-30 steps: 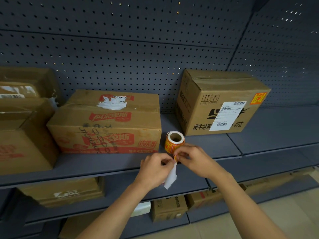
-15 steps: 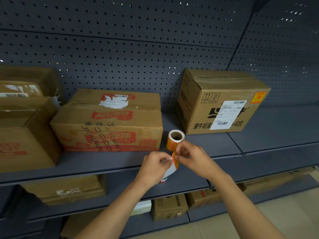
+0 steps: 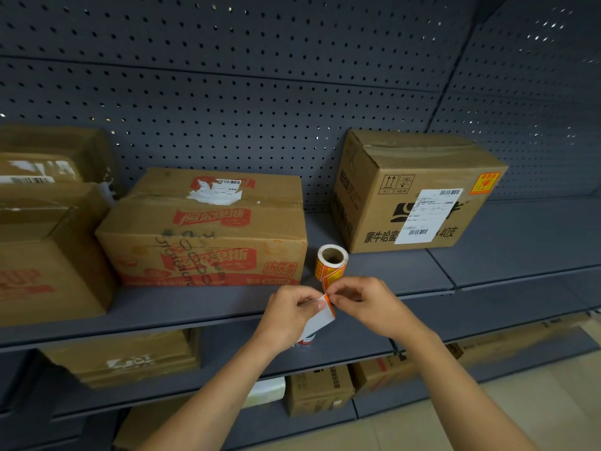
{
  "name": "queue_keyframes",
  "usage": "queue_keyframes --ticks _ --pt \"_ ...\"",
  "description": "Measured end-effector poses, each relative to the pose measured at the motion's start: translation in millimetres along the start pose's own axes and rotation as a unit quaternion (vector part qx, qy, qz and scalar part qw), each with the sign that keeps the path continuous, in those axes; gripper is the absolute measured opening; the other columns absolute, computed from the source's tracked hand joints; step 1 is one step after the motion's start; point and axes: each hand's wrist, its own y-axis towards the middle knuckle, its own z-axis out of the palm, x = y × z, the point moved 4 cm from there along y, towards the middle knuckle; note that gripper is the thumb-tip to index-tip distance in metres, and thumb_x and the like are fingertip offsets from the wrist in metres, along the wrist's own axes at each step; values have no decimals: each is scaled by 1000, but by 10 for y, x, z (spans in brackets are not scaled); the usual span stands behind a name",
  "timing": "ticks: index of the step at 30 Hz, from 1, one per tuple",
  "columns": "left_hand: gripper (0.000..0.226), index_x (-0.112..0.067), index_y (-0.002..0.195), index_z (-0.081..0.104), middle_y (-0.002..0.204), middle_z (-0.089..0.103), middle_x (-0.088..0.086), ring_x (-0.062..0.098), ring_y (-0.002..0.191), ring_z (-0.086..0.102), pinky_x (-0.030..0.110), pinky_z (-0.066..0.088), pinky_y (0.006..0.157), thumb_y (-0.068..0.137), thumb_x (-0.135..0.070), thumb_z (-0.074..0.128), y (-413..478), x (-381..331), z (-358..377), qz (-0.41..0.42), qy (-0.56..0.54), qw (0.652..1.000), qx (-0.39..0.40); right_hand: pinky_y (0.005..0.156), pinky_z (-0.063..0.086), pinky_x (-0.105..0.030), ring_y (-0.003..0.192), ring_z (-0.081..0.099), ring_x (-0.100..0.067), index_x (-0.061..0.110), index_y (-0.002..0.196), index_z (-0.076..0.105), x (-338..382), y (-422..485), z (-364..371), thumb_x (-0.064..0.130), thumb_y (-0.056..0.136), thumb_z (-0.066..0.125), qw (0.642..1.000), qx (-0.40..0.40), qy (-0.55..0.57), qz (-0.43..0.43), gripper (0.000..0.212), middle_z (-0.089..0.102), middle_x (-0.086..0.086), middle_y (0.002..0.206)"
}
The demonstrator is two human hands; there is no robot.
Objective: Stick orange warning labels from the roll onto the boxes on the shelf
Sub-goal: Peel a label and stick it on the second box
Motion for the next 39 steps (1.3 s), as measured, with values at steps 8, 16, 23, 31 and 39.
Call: queue_keyframes --ticks 8,16,23,31,39 --pt "15 -18 90 78 85 73 6 8 78 61 28 45 72 96 -19 64 15 -2 2 20 3 999 33 86 57 -35 89 69 -8 26 98 74 9 -2 -2 23 92 71 1000 -1 -9 -2 8 74 7 92" --pt "15 -16 100 79 94 77 -1 3 89 66 22 49 81 96 -14 64 25 -26 12 45 16 998 50 88 57 -37 90 70 -8 27 98 75 34 -13 16 26 90 73 1000 0 -17 -9 8 74 10 92" --pt "17 -23 97 78 89 74 0 7 86 64 28 49 76 97 -16 62 37 3 -31 38 32 998 41 89 56 -36 93 69 -5 25 103 77 74 -12 10 22 95 66 999 -4 -32 0 13 75 10 97" --pt "15 -17 93 76 91 74 1 17 92 67 42 53 80 96 -17 61 37 38 -150 -5 100 995 -12 81 57 -32 85 69 -5 26 94 76 41 7 -134 18 93 67 995 -83 -40 43 13 75 11 87" --pt "21 -29 101 74 86 74 -10 5 84 67 34 57 76 91 -17 61 -7 56 -195 -41 146 988 8 62 46 -18 80 67 -10 17 91 75 -26 -57 -502 15 91 65 963 -240 -43 112 10 74 1 85"
